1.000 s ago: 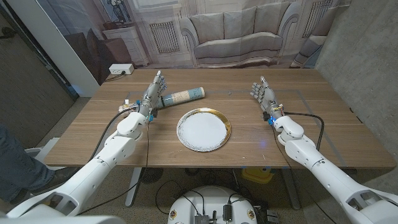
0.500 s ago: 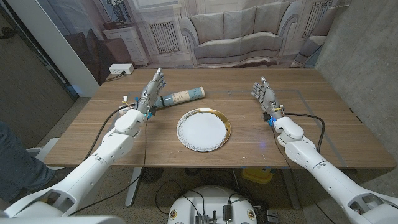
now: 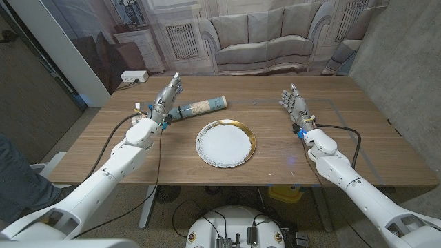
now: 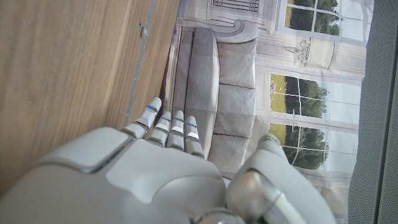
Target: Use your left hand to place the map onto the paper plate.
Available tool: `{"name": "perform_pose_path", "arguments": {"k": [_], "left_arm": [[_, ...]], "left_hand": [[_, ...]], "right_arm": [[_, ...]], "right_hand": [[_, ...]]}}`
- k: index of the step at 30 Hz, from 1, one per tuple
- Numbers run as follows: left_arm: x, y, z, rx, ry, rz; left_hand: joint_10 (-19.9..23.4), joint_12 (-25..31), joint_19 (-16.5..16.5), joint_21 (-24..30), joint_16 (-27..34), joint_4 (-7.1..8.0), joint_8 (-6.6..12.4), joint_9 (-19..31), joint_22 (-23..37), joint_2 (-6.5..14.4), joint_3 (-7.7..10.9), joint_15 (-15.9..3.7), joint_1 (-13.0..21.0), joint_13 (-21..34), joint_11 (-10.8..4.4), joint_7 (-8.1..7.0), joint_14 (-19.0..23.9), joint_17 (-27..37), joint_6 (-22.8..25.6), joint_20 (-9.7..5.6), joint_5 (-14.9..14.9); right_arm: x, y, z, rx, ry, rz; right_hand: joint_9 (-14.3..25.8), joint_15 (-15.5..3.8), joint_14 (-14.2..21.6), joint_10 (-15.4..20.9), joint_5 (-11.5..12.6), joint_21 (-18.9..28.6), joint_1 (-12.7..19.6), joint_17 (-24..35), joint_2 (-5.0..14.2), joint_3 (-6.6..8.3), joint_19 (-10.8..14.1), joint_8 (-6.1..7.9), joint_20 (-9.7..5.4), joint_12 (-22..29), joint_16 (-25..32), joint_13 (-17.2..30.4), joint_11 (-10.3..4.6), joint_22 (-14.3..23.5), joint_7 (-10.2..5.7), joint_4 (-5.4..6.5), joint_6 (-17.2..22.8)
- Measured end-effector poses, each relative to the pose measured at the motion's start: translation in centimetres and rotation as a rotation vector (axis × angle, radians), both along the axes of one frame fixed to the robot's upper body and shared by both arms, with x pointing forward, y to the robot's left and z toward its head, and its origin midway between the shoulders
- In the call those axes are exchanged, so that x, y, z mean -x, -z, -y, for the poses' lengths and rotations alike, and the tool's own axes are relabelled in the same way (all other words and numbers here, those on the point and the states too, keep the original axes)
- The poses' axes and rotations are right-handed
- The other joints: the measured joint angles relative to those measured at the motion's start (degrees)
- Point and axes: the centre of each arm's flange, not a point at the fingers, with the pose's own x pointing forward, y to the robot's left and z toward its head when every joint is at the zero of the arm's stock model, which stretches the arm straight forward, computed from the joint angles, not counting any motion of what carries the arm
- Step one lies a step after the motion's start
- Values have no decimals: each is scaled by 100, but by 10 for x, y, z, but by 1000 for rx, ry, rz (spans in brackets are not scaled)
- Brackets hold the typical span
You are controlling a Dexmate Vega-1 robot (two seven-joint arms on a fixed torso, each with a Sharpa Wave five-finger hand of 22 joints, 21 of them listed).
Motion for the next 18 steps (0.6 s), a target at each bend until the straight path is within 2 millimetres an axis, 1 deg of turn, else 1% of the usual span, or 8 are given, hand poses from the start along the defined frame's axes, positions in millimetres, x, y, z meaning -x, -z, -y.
{"name": "perform_pose_path", "arguments": {"k": [1, 3, 7, 9, 10, 12, 14, 18], "left_arm": [[1, -1, 0, -4, -7, 4], [1, -2, 0, -5, -6, 6], [3, -4, 0, -14, -19, 15], [4, -4, 0, -18, -25, 18], [4, -5, 0, -20, -29, 23], [5, -6, -1, -22, -32, 28], [7, -7, -1, -24, -35, 34], [10, -8, -2, -28, -42, 47]], "left_hand": [[0, 0, 17, 0, 0, 0, 0, 0, 0, 0, 0, -9, 0, 0, 0, 20, 19, 0, 20, 17, 0], [0, 0, 51, 0, 0, 0, 0, 0, 0, 23, 0, -1, 23, 0, 0, 20, 60, 0, 19, -12, 0], [24, 0, 95, 0, 0, -35, 0, 0, 0, 22, 1, -1, 22, 0, -25, -1, 60, 0, 81, -13, 0], [64, 23, 145, 0, 0, -34, 3, 0, 0, 23, 1, -5, 23, 0, 3, 30, 141, 0, 111, -23, 0], [83, 39, 175, 0, 0, -34, 45, 0, 0, 43, 1, -10, 43, 0, -2, 30, 154, 0, 138, -11, 0], [102, 39, 195, 0, 0, -34, 46, 0, 0, 47, 1, -10, 46, -1, -21, 40, 155, 0, 183, -13, 0], [102, 39, 226, 0, 0, -52, 45, 0, 0, 47, -16, -40, 46, 0, -21, 41, 185, 0, 183, 0, 0], [156, 39, 256, 0, 0, -58, 45, 0, 0, 24, -22, -10, 69, -1, -10, 53, 215, 0, 231, -12, 0]], "right_arm": [[0, 0, 0, -1, 2, 0], [0, 0, 1, -1, 2, 1], [2, -1, 1, -5, 7, 5], [3, -2, 1, -4, 8, 7], [4, -2, 1, -5, 10, 8], [5, -2, 1, -5, 11, 9], [5, -2, 1, -7, 12, 9], [6, -2, 1, -8, 14, 10]], "right_hand": [[0, 0, 0, 0, 0, 0, 18, 0, 18, 0, 0, 0, 0, 0, 0, 1, 0, 0, 0, 0, 0], [0, -13, 13, 0, 0, 0, 18, 0, 18, 0, 0, 0, 0, 0, 0, 1, 0, 0, 0, 0, 0], [0, -31, 31, 0, 0, 0, 18, 0, 18, 0, 0, 0, 0, 0, 0, 1, 0, 0, 14, 0, 14], [0, -31, 31, 22, 0, 0, 18, 0, 18, 0, 0, 0, -1, 0, 0, 1, -23, 0, 31, 0, 31], [0, -31, 31, 31, 0, -20, 18, 0, 18, 0, 13, 0, -13, 0, 0, 1, -32, 0, 31, 0, 31], [0, -30, 31, 31, 0, -48, 18, 0, 18, 0, 40, 0, 2, 0, 0, 1, -32, 0, 31, 0, 31], [0, -30, 30, 61, 0, -50, 23, 0, 23, 0, 49, 0, 11, 0, 0, 1, -2, 0, 8, 0, 53], [0, -51, 51, 93, 0, -50, 40, -1, 41, 23, 49, 0, 11, 0, 0, 0, -32, 0, -11, -23, 73]]}}
